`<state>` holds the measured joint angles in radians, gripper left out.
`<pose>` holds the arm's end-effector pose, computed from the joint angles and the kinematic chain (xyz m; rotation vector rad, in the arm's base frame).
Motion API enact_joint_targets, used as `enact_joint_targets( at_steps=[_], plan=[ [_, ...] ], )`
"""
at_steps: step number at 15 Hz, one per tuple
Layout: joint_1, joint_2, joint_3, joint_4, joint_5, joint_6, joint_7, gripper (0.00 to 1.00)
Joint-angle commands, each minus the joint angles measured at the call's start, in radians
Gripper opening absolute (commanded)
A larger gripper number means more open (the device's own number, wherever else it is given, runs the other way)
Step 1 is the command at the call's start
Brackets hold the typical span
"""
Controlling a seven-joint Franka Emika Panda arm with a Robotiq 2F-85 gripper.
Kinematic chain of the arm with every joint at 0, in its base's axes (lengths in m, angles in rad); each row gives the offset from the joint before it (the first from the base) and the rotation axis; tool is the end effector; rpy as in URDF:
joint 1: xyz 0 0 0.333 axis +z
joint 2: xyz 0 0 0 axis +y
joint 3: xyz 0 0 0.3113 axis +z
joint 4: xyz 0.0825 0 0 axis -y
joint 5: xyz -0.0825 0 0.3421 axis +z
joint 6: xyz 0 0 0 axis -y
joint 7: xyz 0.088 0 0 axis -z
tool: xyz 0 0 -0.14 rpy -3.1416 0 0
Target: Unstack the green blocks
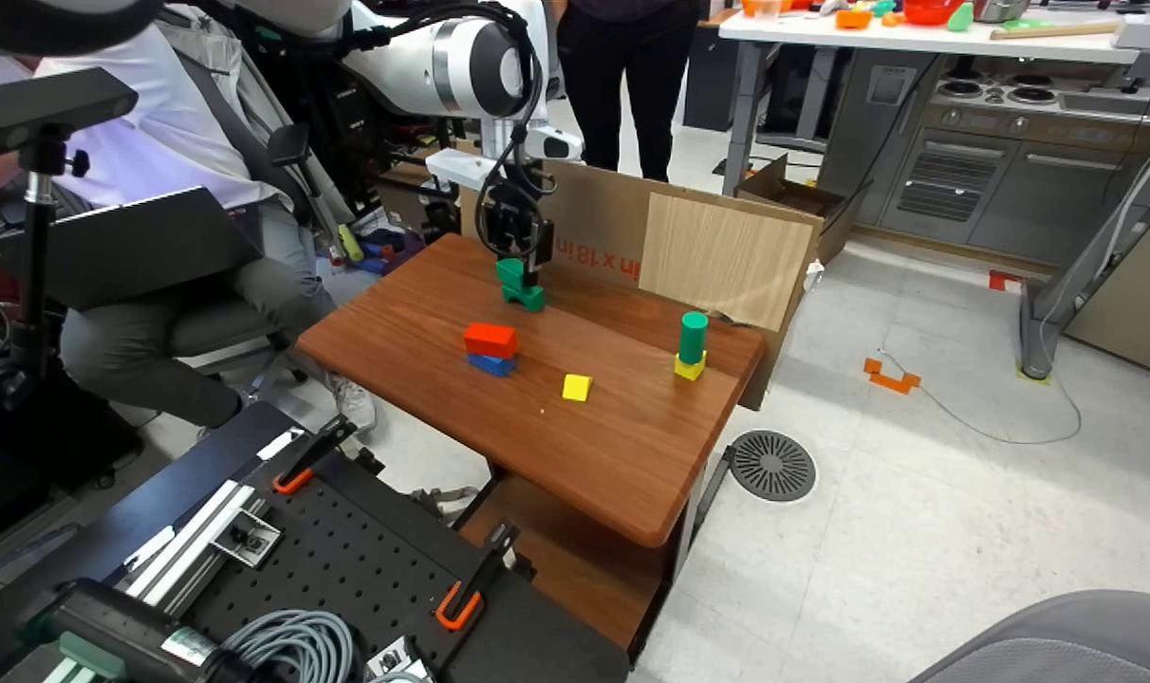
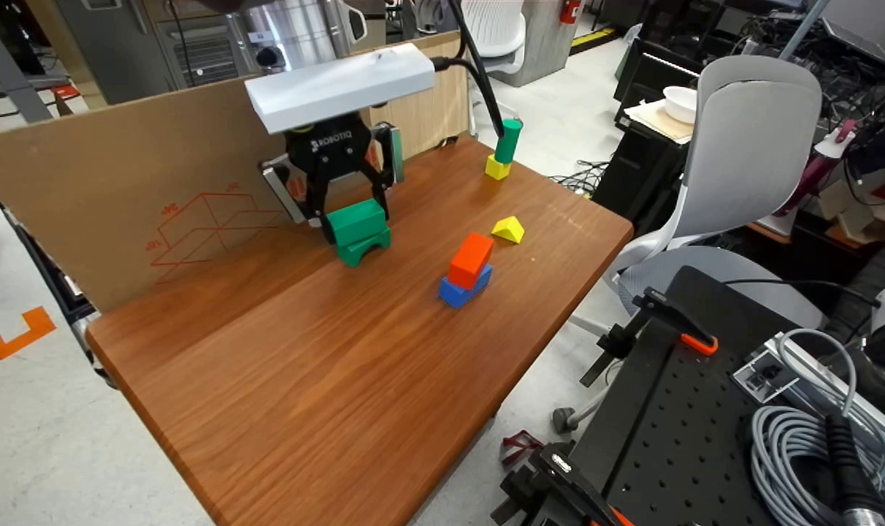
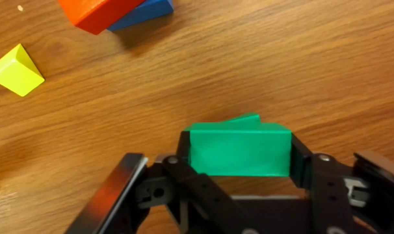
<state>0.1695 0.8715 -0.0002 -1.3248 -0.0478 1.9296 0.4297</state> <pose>0.6563 0.1074 0.1787 2.9793 -0.3556 -0.3657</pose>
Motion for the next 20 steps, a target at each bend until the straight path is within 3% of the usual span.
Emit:
enact_joint_targets(
  at_steps=[1,6,12,19,20],
  plan=[
    [0.015,-0.106,0.012,-0.120,0.002,0.044,-0.066,0.42],
    [0.042,-0.191,0.030,-0.257,-0.029,0.078,-0.140,0.42],
    [0.128,-0.186,0.059,-0.406,-0.093,0.176,-0.144,0.42],
    [0.188,-0.174,0.065,-0.432,-0.145,0.205,-0.139,0.42],
    [0.188,-0.174,0.063,-0.433,-0.149,0.205,-0.138,0.92]
  ],
)
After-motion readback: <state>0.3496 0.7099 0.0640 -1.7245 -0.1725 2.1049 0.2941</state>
